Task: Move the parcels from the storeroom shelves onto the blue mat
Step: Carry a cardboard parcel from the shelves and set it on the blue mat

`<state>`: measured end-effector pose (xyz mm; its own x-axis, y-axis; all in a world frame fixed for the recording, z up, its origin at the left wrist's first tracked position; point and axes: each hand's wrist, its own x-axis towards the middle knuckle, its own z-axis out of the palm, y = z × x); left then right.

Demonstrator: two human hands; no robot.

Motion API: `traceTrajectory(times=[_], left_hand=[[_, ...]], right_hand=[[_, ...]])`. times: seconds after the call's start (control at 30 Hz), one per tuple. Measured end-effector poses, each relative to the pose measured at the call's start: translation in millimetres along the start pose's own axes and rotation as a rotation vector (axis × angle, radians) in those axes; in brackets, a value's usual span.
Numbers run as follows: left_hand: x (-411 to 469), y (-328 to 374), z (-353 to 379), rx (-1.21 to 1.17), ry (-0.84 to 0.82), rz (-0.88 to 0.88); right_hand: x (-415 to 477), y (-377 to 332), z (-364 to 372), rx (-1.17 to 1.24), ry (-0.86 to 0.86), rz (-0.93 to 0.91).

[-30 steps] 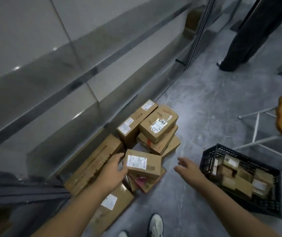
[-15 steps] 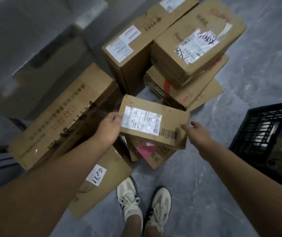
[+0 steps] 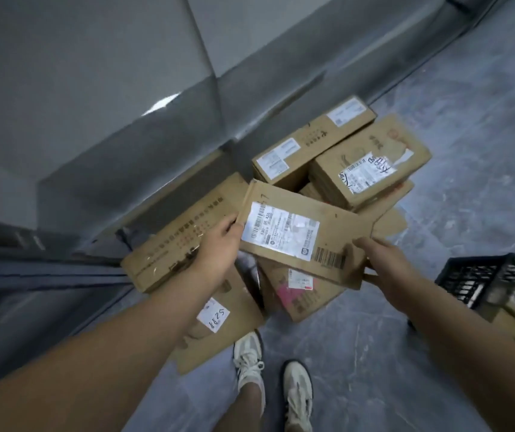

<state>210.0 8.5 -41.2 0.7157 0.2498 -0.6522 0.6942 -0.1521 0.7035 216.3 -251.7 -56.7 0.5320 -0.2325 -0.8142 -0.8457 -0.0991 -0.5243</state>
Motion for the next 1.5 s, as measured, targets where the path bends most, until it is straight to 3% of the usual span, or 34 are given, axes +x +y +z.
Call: traceTrajectory(times=[0.2,0.33,0.43,0.53,0.7,0.8,0.97,1.2,1.37,1.5], left_hand=[[-141,105,-57,-0.105,0.117,0.212],[-235,123,-102,-0.27,0.236,0.187],[-286,103,-135,-0.346,0.299,0.21],[-327,67,-170,-0.344,0.303,0.281],[-381,3,-247,-0.067,0.242,0.384],[-412,-37,-290,-0.059,0.296,0.389],[-470,-127,-373,-0.298,0.612,0.372],[-614,-285,-498,-0.474,0.987,0.307],[-707,-381,-557,-0.632,1.17,0.188],[-746,-435,-589,-0.716,1.286,0.148]], right_hand=[[-159,-94,-38,-0.105,-0.076,-0.244],[-255,-118,-45,-0.137,-0.039,-0.445],[-308,-116,-33,-0.198,-0.044,-0.582],[-335,-113,-11,-0.289,-0.164,-0.631],[-383,-119,53,-0.441,-0.302,-0.666],[-422,-112,110,-0.506,-0.39,-0.689],[-510,-66,237,-0.707,-0.533,-0.777],[-663,71,428,-0.887,-0.787,-0.867],[-758,169,533,-0.955,-1.037,-0.871],[-808,234,596,-1.054,-1.073,-0.906]])
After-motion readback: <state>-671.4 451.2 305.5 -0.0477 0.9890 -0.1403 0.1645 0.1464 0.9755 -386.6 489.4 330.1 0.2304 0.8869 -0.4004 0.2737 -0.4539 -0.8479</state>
